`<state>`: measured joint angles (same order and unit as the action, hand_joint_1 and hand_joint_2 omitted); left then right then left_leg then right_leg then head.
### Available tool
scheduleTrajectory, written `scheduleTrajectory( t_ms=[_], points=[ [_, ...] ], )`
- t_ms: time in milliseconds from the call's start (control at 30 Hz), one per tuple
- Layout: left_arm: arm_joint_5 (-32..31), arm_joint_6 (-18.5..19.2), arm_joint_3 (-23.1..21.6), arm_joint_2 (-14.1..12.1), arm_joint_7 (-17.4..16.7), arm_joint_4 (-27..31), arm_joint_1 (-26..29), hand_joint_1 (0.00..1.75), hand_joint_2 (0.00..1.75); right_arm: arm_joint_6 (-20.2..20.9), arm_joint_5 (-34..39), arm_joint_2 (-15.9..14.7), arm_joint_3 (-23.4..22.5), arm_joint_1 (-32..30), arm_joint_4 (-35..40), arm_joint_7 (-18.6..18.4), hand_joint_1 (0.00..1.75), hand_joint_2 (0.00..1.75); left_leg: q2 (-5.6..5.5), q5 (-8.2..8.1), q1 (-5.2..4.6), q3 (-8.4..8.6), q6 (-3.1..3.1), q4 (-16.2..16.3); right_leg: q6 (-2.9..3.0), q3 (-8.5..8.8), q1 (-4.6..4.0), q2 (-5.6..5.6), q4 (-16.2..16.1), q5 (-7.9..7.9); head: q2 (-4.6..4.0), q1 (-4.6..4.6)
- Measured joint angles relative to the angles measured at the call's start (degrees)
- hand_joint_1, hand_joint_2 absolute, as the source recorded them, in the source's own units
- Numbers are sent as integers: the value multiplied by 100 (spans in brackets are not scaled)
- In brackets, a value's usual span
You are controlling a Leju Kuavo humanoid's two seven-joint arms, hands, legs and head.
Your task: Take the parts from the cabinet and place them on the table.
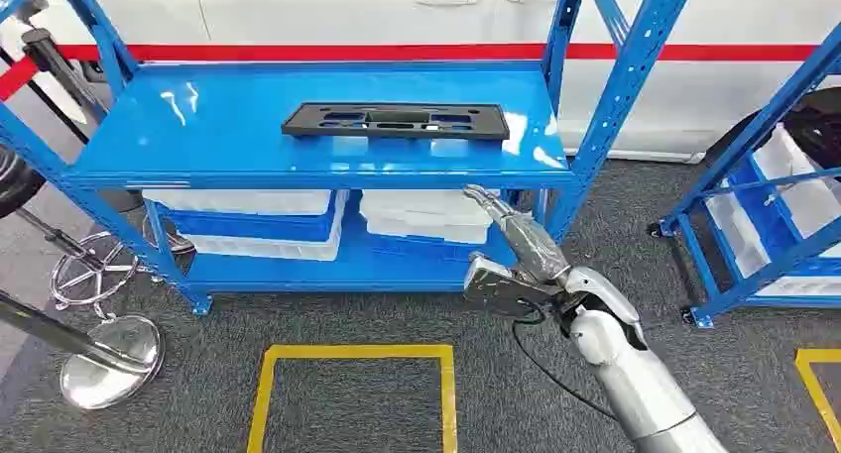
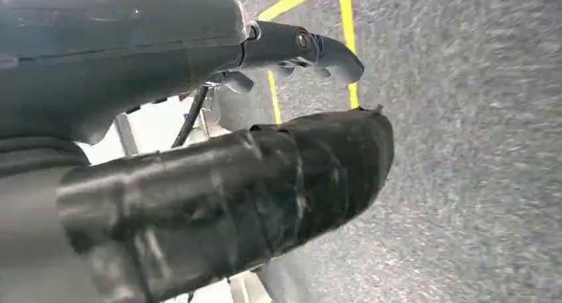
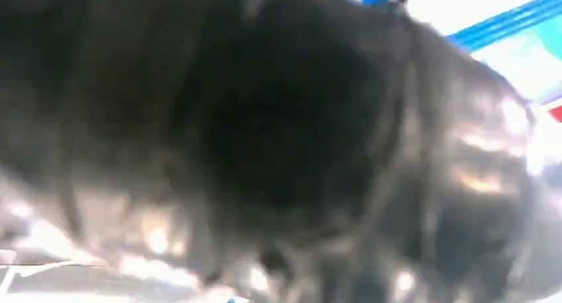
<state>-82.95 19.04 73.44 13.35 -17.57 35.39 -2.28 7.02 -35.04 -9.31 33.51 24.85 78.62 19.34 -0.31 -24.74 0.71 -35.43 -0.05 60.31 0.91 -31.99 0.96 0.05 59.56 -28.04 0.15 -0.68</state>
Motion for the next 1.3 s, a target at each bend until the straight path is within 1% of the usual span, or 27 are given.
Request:
scheduleTrajectory(
  t_ms=[133,200,233,300,333,367,400,467,500,533,633,667,700,733,800,833,867,900,933,967,1000,1033,1067,1167,1200,1233,1300],
  points=[
    [9,2,0,-9,-7,-20,-17,0,0,2,15,30,33,40,-13,2,0,0,-13,-28,-45,24,104,-119,-109,3,-22,1,-30,-12,0,2],
    [9,2,-2,-9,-9,-22,-14,0,0,0,20,42,48,85,-15,9,0,0,-3,-17,-3,110,195,-200,-160,-69,2,-3,174,-160,0,4],
    [9,2,-2,-15,-9,-22,-13,0,0,2,20,42,63,114,-26,9,0,0,3,-28,-5,115,229,-202,-168,-226,6,-2,495,-317,0,2],
    [9,2,-2,-22,-9,-26,-24,0,0,20,26,66,101,128,-55,7,0,0,3,-54,-25,122,269,-199,-194,-753,4,-2,1438,-670,0,2],
    [7,2,-2,-22,-9,-31,-28,0,0,28,42,70,122,129,-79,-2,0,0,-3,-66,-34,128,283,-194,-195,-928,3,-2,1706,-706,0,4],
    [7,2,-2,-24,-9,-35,-24,0,0,46,67,87,131,136,-107,-9,0,0,-12,-81,-44,149,288,-192,-185,-995,2,-3,1731,-597,0,4],
    [7,2,-2,-24,-9,-39,-18,0,0,59,92,100,138,158,-133,-9,0,0,-20,-104,-57,185,287,-191,-163,-914,-3,-3,1465,-348,0,4],
    [7,9,-2,-22,-7,-41,-16,0,0,70,122,122,146,236,-166,-9,0,0,-23,-160,-79,285,276,-190,-74,-497,-33,-4,483,253,0,4],
    [7,9,-2,-18,-7,-46,-1,0,0,77,129,131,151,277,-181,-9,0,0,-19,-181,-71,296,268,-193,-4,-360,-68,-14,170,299,0,4],
    [7,9,-2,-20,-4,-63,-20,0,0,90,135,144,153,315,-199,-9,0,0,-24,-201,-115,286,238,-168,8,-315,-93,-22,66,257,0,-9],
    [4,4,-2,-26,-2,-68,-22,0,0,98,138,181,155,350,-232,-9,0,0,-5,-193,-94,284,167,-210,36,-277,-114,-5,17,210,0,-9],
    [4,4,-4,-42,-2,-68,-39,0,0,98,142,184,155,355,-234,-11,0,0,-6,-232,-142,314,122,-212,67,-195,-21,-1,-93,240,0,-7],
    [4,4,-4,-55,-2,-72,-25,0,0,101,168,190,155,367,-245,-4,0,0,-5,-292,-116,309,91,-116,82,-129,-21,-20,-154,248,0,-7],
    [7,4,-2,-55,-2,-79,-19,0,0,116,214,227,157,404,-258,-2,0,0,-5,-447,-98,167,60,175,128,-96,-9,-25,-177,245,0,-44],
    [15,2,-2,-70,2,-87,-25,0,0,157,288,282,155,443,-301,-9,0,0,-4,-815,-44,-353,-13,1087,144,-81,-11,-24,-176,222,0,-40],
    [22,0,-2,-74,2,-96,-25,0,0,168,315,291,157,450,-334,-9,0,0,-4,-888,-21,-569,-46,1422,141,-75,-11,-28,-172,208,0,-35],
    [46,-4,-2,-74,2,-114,-21,0,0,175,336,315,160,456,-373,-9,0,0,-2,-816,6,-677,-75,1523,133,-63,-6,-27,-166,191,0,-39],
    [68,-22,-2,-83,2,-125,-20,0,0,184,352,335,160,469,-409,-9,0,0,0,-606,34,-629,-100,1333,114,-40,6,-25,-155,166,0,-39],
    [79,-35,-2,-96,2,-131,-11,0,0,188,365,352,162,493,-442,-9,0,0,1,-331,58,-469,-120,945,88,-17,25,-16,-134,135,0,-37],
    [87,-37,-2,-101,2,-131,-8,0,0,197,380,378,164,532,-470,-9,0,0,4,-3,77,-222,-140,380,53,8,49,-9,-94,87,0,-39],
    [109,-39,-2,-109,2,-133,-2,0,0,199,389,400,164,570,-490,-9,0,0,4,132,94,-65,-149,-46,8,9,54,-9,-51,39,0,-37],
    [120,-39,-2,-109,2,-159,-9,0,0,197,406,413,168,614,-518,-4,0,0,-9,16,29,22,-138,-116,-42,-15,24,-1,-9,7,0,-53],
    [131,-39,-2,-109,2,-166,-27,0,0,197,411,433,179,647,-542,-9,0,0,-14,16,41,-5,-49,-106,-68,-28,18,1,-13,4,0,-39],
    [142,-37,-2,-120,2,-170,-27,0,0,190,422,481,216,719,-590,-4,0,0,-17,1,34,20,78,-144,-151,16,33,0,-48,-20,0,-48],
    [142,-42,-2,-120,2,-170,-23,0,0,186,424,483,216,731,-601,-2,0,175,-15,5,50,56,116,-172,-169,-14,50,-7,42,-76,0,-42],
    [142,-39,-2,-120,2,-170,-19,0,0,186,424,483,219,768,-612,-2,0,175,-12,-12,50,72,150,-176,-173,-124,48,-8,276,-205,0,-42],
    [142,-39,-2,-127,0,-175,-22,0,0,173,384,490,251,800,-640,-11,0,175,-7,-39,35,87,198,-175,-189,-613,38,-6,1177,-581,0,-44]
  ],
)
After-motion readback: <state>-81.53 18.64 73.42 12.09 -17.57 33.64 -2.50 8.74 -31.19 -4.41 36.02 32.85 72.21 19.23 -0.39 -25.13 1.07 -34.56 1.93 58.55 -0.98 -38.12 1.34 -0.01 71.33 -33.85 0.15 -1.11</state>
